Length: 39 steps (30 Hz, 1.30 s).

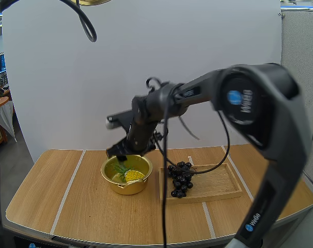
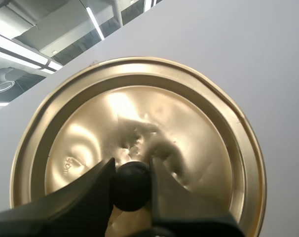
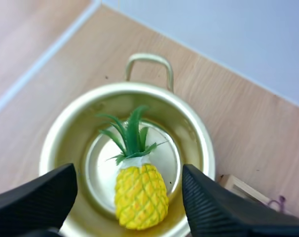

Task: Open the pot, put the pineapple inside, and close it

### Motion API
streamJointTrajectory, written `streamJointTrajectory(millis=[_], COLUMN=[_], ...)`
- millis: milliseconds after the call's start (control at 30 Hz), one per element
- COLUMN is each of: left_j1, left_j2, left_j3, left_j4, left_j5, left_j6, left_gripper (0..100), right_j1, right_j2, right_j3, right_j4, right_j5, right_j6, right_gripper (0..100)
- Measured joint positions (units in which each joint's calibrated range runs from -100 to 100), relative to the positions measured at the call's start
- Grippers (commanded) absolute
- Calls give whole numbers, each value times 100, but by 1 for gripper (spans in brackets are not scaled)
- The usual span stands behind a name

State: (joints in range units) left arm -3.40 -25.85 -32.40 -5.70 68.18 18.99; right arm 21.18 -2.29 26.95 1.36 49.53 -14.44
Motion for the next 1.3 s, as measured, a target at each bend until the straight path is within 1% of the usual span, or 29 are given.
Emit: streamJointTrajectory(millis=[67,133,233,400,433,567,667,733,1067,1100,1133,1167,1200,1233,1300], left_j1=[0,0,0,0,0,0,0,0,0,0,0,0,0,0,0], left_j2=[0,0,0,0,0,0,0,0,0,0,0,0,0,0,0], left_j3=[0,0,0,0,0,0,0,0,0,0,0,0,0,0,0], left_j4=[0,0,0,0,0,0,0,0,0,0,0,0,0,0,0], left_j5=[0,0,0,0,0,0,0,0,0,0,0,0,0,0,0], left_j6=[0,0,-8,-8,-8,-8,-8,-8,-8,-8,-8,-8,-8,-8,-8], left_gripper=[0,0,0,0,0,0,0,0,0,0,0,0,0,0,0], right_j1=[0,0,0,-6,-6,-6,-6,-6,-6,-6,-6,-6,-6,-6,-6], right_j2=[-517,-710,-1908,-3069,-3551,-4172,-5235,-5717,-6311,-6804,-7350,-7645,-7899,-8340,-8744], right_j3=[0,0,0,0,0,30,382,608,906,975,1401,1663,1775,2117,2400], right_j4=[43,56,135,146,156,156,156,156,156,156,141,116,77,5,-72], right_j5=[344,448,1249,1992,2326,2681,2955,3173,3345,3410,3764,3944,3966,4076,4280], right_j6=[0,0,0,0,0,0,-40,-88,-101,-101,-101,-109,-109,-109,-109], right_gripper=[100,100,100,100,100,100,100,100,100,100,100,100,97,82,48])
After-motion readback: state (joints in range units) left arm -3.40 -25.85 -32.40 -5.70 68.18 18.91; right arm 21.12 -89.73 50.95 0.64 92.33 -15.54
